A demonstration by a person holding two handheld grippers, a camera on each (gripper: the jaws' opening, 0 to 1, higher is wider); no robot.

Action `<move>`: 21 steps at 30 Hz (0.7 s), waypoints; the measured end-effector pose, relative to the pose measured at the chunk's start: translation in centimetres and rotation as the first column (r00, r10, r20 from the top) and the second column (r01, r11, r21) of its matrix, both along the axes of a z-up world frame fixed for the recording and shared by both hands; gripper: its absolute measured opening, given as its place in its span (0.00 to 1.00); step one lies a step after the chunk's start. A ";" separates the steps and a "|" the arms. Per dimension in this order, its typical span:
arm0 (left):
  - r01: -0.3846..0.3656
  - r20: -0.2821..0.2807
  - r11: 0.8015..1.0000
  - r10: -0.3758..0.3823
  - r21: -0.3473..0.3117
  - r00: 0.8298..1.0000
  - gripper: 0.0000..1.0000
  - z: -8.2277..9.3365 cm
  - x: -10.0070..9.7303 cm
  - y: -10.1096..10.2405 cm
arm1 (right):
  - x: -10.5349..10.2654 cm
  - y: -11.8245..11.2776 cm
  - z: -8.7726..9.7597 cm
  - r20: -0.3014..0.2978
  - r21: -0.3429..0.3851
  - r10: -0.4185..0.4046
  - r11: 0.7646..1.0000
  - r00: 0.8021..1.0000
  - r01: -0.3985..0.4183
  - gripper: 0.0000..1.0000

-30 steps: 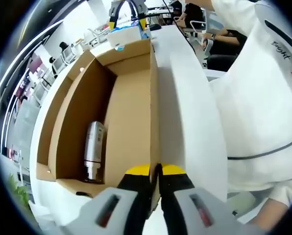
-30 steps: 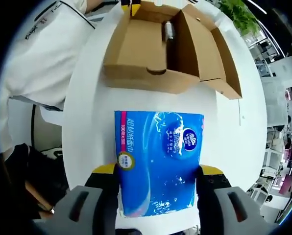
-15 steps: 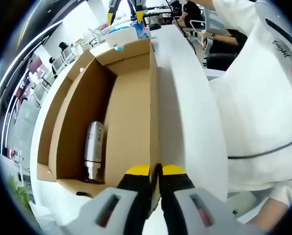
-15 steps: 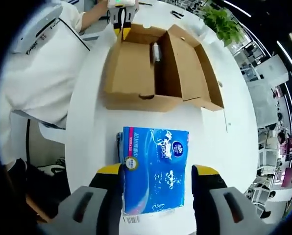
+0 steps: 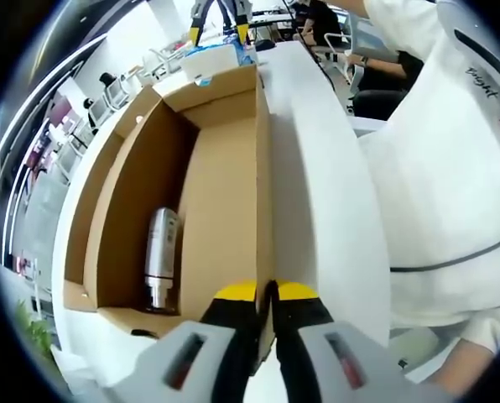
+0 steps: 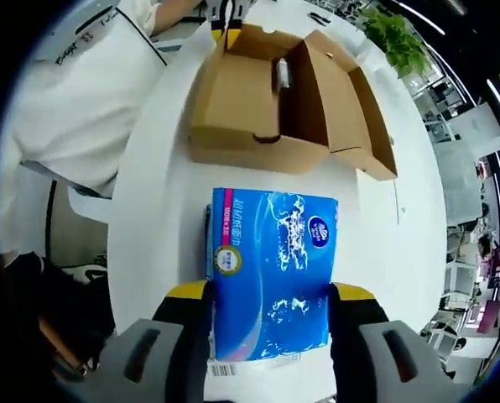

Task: Operate the shoe box by opening the lid, removing the specified soft item, and placing it in the target area until the item is outside and the box remains undamaged.

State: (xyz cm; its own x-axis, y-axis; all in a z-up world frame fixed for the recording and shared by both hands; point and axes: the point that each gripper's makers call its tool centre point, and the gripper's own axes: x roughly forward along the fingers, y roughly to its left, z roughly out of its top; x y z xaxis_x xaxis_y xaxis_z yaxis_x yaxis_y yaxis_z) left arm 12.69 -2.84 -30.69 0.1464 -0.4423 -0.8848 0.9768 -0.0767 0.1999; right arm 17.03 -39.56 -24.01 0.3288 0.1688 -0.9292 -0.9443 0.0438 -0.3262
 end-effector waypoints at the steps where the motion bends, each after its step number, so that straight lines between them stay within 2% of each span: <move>1: 0.000 0.000 1.000 0.000 0.000 1.000 0.05 0.0 0.0 0.0 | 0.1 0.0 0.2 0.010 0.002 -0.001 1.000 1.000 0.001 0.56; 6: -0.008 -0.003 1.000 0.008 0.001 1.000 0.05 0.0 0.0 0.0 | -0.2 0.2 1.2 0.030 0.033 -0.011 0.999 0.999 0.010 0.55; 10: -0.018 -0.015 1.000 0.019 0.007 1.000 0.04 0.0 0.0 0.0 | -0.6 1.4 2.9 0.053 0.136 -0.009 0.991 0.999 0.002 0.54; 12: -0.025 -0.019 1.000 0.025 0.007 1.000 0.04 0.0 0.0 0.0 | -1.0 2.3 3.3 0.036 0.200 -0.034 0.979 0.999 0.026 0.54; 15: -0.019 -0.014 1.000 0.019 0.008 1.000 0.04 0.0 0.0 0.0 | -0.7 2.7 3.8 0.062 0.217 -0.029 0.976 0.998 0.015 0.52; 18: -0.005 -0.005 1.000 0.005 0.005 1.000 0.04 0.0 -0.1 0.0 | -0.4 3.4 4.4 0.048 0.309 -0.107 0.947 0.993 0.087 0.49; 19: 0.000 -0.003 1.000 0.000 0.001 1.000 0.04 0.0 -0.1 0.0 | -0.4 3.8 4.5 0.039 0.344 -0.110 0.935 0.993 0.090 0.48; 20: 0.003 0.001 1.000 -0.003 -0.002 1.000 0.04 0.0 -0.1 0.0 | -0.2 3.9 4.7 0.053 0.354 -0.109 0.932 0.993 0.083 0.45; 21: 0.004 0.003 1.000 -0.004 -0.003 1.000 0.04 0.0 -0.1 -0.1 | -0.1 4.2 4.8 0.064 0.385 -0.119 0.919 0.991 0.086 0.40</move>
